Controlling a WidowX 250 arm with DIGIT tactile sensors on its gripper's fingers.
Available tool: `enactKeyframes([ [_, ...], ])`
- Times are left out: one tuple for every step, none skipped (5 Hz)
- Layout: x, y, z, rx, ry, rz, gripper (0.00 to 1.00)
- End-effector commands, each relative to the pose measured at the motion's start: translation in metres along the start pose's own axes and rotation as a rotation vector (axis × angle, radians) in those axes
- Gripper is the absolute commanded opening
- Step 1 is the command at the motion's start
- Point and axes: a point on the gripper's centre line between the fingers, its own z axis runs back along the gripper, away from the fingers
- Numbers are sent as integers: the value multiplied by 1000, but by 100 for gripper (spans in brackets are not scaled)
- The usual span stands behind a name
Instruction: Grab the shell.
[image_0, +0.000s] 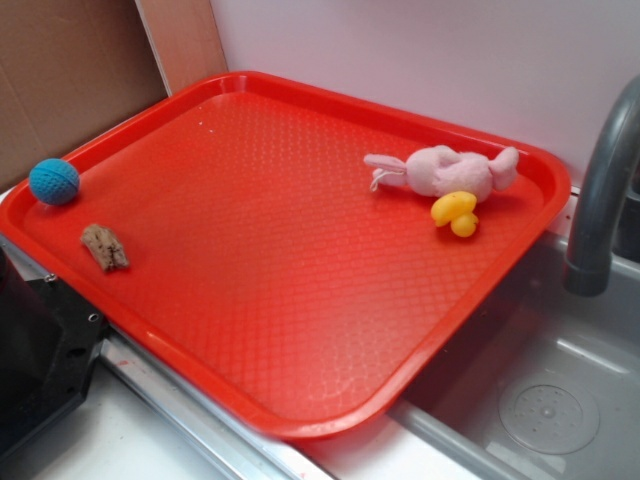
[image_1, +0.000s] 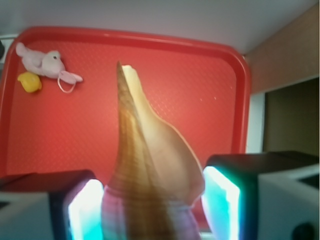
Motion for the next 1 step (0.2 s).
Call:
enactKeyframes([
  [-7,33,8,22,-30,85,0],
])
